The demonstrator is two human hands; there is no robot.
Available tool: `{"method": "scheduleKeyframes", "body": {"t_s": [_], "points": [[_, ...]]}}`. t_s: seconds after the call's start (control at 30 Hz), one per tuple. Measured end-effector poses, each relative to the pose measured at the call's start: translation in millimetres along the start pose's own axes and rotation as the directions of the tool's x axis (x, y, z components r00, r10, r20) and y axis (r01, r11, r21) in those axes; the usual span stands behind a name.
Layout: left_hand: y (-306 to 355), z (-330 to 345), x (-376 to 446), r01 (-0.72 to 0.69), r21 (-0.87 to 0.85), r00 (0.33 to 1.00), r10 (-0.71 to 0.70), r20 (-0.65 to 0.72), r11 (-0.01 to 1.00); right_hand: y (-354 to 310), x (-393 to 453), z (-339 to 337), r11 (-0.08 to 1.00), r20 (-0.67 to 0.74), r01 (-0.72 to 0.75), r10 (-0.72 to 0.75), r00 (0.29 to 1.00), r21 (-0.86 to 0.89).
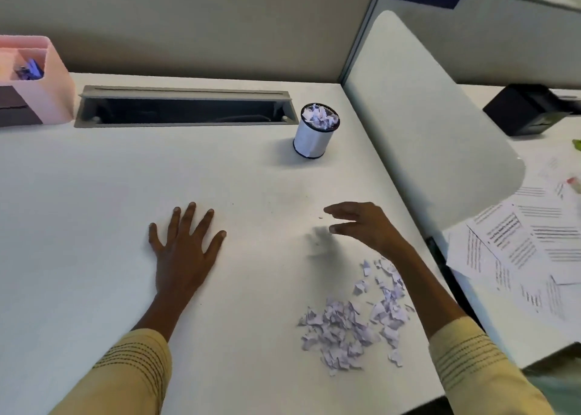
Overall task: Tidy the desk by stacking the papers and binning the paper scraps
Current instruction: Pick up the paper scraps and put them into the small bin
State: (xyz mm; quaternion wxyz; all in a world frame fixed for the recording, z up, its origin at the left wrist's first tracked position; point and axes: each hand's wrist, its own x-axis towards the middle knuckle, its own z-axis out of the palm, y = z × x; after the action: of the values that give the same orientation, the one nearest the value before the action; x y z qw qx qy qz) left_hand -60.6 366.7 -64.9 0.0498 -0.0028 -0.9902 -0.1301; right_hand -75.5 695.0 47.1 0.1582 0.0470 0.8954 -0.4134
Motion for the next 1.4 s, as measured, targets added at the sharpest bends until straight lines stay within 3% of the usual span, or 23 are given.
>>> {"method": "scheduleKeyframes", "body": {"t_s": [0.07, 0.13, 0.27, 0.33, 0.43, 0.6, 0.83, 1.07, 1.27, 1.4], "points": [[-1, 0, 0, -0.002, -0.013, 1.0, 0.002, 0.005, 1.0, 18, -24, -8, 0.999, -0.176, -0.021, 0.015, 0.984, -0.03], [-2, 1, -1, -0.009, -0.026, 1.0, 0.009, 0.006, 1.0, 41, -44, -19, 0.99, -0.295, -0.131, 0.112, 0.949, -0.045], [-2, 1, -1, -0.026, -0.03, 1.0, 0.026, -0.003, 0.999, 87, -76, -25, 0.901, -0.296, -0.406, 0.351, 0.888, -0.15], [-3, 1, -1, -0.025, -0.03, 1.0, 0.025, -0.002, 0.999, 99, -82, -20, 0.867, -0.314, -0.45, 0.375, 0.872, -0.214], [-3, 2, 0, -0.016, -0.032, 1.0, 0.017, 0.012, 0.999, 97, -80, -11, 0.869, -0.327, -0.469, 0.402, 0.855, -0.158], [-3, 4, 0, -0.007, -0.026, 1.0, 0.007, 0.007, 1.0, 82, -57, -3, 0.924, -0.352, -0.369, 0.315, 0.882, -0.099], [-1, 3, 0, 0.009, -0.002, 1.0, -0.009, 0.021, 1.0, 64, -11, -3, 0.95, -0.262, -0.305, 0.279, 0.924, -0.063], [0, 4, 0, 0.01, 0.015, 1.0, -0.01, 0.01, 1.0, 9, 40, -29, 0.9, -0.182, -0.125, 0.218, 0.959, 0.417], [1, 2, -1, -0.001, 0.044, 1.0, 0.001, 0.003, 0.999, -64, 113, -73, 0.872, -0.317, 0.108, 0.056, 0.947, 0.478], [1, 1, 0, 0.004, 0.047, 1.0, -0.004, 0.01, 0.999, -91, 159, -81, 0.919, -0.413, 0.085, 0.089, 0.906, 0.384]]}}
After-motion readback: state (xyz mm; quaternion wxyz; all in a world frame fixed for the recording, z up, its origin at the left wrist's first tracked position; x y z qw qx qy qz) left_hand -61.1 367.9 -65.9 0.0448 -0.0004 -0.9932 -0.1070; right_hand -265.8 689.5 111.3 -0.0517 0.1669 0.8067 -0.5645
